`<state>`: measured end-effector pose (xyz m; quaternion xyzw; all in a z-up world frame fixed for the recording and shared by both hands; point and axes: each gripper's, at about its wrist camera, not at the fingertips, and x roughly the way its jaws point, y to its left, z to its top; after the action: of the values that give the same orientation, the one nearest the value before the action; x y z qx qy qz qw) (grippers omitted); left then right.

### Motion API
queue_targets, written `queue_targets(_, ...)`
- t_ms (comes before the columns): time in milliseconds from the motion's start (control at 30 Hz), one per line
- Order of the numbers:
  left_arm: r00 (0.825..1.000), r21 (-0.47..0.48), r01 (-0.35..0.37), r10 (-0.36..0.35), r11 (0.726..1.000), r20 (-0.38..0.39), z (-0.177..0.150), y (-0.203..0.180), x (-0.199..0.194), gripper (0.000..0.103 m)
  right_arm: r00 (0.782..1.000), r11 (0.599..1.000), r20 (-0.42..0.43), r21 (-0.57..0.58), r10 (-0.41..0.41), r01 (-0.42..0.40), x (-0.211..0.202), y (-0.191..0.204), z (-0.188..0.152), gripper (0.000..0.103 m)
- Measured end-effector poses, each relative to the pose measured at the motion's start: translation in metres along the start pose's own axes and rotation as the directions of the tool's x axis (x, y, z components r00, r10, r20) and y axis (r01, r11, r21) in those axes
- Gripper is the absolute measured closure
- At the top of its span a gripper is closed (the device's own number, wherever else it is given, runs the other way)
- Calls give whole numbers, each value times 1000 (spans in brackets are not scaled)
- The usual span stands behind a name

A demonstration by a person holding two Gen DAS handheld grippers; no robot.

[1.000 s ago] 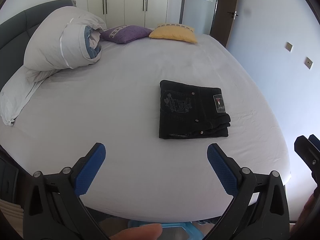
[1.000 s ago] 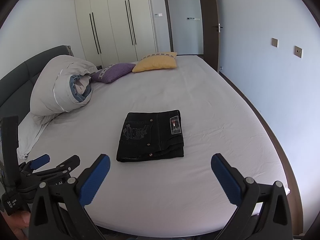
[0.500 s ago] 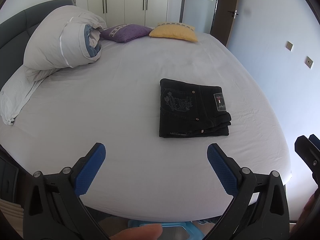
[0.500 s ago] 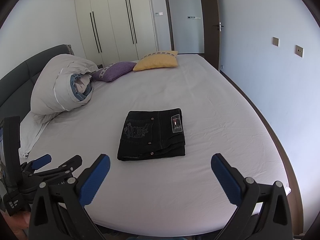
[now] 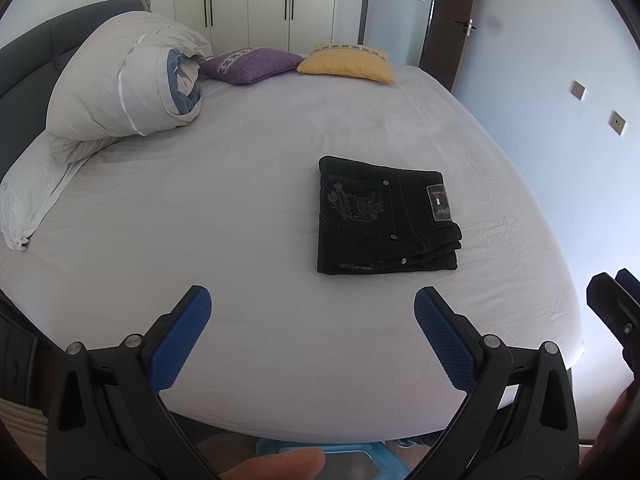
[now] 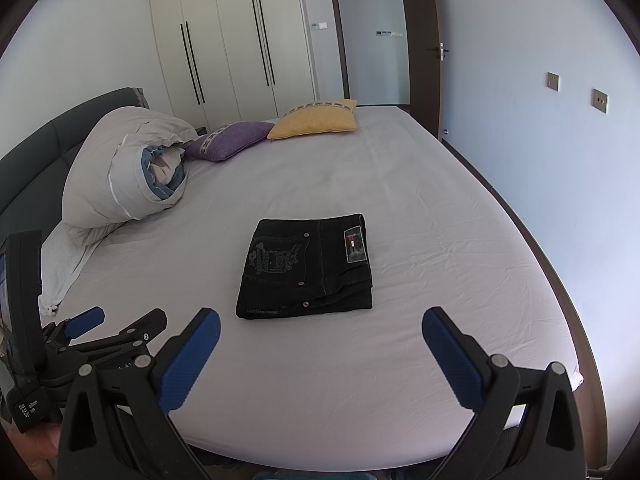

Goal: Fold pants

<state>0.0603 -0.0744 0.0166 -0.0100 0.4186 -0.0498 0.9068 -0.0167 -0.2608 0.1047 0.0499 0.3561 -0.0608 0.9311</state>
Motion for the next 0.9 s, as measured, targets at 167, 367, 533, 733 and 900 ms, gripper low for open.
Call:
queue_targets(167, 1000, 0, 1, -1, 1000, 1, 0, 0, 0, 0, 1000, 1000, 0, 0, 0, 0, 0, 0, 0, 0)
queue_targets(367, 1000, 1, 0, 0, 1000, 0, 1, 0, 0, 0, 1000, 1000, -3, 0, 1, -1, 0, 2, -2, 0)
queue_targets(533, 1000, 0, 2, -2, 1000, -1, 0, 0, 1, 0, 1000, 1000, -3, -1, 1, -1, 1, 1, -2, 0)
queue_targets(733, 1000, 1, 0, 0, 1000, -2, -2, 0, 2, 0, 1000, 1000, -6, -1, 3, -3, 0, 4, -4, 0)
queue_targets(900, 1000, 6, 2, -2, 1000, -1, -3, 0, 2, 0, 1000, 1000, -6, -1, 5, -5, 0, 6, -6, 0)
